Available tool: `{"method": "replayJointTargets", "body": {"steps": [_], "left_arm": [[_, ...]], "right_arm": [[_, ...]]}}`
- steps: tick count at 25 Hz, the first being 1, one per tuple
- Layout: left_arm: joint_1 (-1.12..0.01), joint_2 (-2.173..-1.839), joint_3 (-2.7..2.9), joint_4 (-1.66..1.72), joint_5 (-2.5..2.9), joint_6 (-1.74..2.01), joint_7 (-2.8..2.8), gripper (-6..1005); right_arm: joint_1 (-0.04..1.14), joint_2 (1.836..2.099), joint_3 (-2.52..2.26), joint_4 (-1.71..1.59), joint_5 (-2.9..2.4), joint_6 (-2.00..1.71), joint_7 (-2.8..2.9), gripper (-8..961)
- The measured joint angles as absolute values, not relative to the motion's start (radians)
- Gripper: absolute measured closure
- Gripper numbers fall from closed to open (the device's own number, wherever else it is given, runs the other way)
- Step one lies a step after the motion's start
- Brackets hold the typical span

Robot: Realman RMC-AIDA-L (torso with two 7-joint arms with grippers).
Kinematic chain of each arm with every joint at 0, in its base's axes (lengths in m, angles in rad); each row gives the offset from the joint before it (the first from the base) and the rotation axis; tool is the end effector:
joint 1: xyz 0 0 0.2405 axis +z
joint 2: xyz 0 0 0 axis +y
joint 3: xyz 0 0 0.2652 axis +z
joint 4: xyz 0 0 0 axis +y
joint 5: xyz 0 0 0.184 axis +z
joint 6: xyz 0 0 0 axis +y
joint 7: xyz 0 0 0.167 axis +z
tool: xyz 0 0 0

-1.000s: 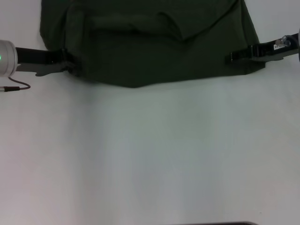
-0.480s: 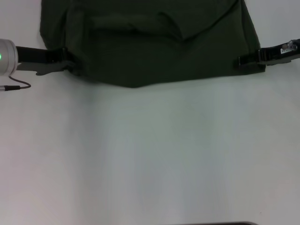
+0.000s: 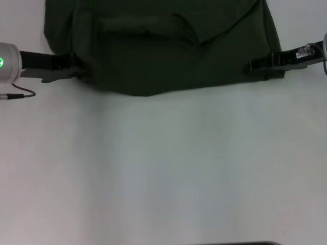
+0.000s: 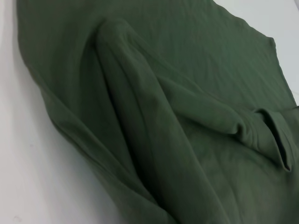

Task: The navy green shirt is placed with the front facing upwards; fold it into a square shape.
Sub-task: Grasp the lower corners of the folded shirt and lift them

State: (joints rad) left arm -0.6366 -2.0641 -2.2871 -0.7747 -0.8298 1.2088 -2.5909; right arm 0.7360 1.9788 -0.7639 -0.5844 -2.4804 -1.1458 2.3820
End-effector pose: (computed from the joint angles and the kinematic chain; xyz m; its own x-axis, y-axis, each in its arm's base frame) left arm -0.2663 0.3798 -0.0240 0.1715 0.8981 0.4051 0.9831 -0.1289 -0.1304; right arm 0.2948 0.3947 -0.0079 0.3505 -0.8862 -0.3029 -0.9121 -0.2496 -0.3252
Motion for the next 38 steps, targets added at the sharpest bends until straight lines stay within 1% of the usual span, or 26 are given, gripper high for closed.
{"method": "replayJointTargets", "body": {"steps": [25,30,33,38], "left_arm": [[-0.640,-2.068,-2.291,-0.778,-0.825,1.215,-2.591,934],[-0.641,-2.067,-2.290,-0.778,-0.825,1.216,-2.591,934],[-0.643,-2.066,-2.290,-0.778,-0.825,1.216,-2.591,934],[-0.646,-2.061,-2.290,-0.779,-0.825,1.229,-2.591,934]], "right_arm": [[0.736,1.969,-0.775,-0.607,-2.452,-1.176,2.389,74],[0.738,1.969,-0.776,-0.605,-2.465,-1.175,2.390,244],[0.737,1.968,-0.773,-0.607,-2.465,-1.178,2.392,485],[0.734,1.955,-0.771,-0.609,-2.466,-1.200,2.398,720]]}}
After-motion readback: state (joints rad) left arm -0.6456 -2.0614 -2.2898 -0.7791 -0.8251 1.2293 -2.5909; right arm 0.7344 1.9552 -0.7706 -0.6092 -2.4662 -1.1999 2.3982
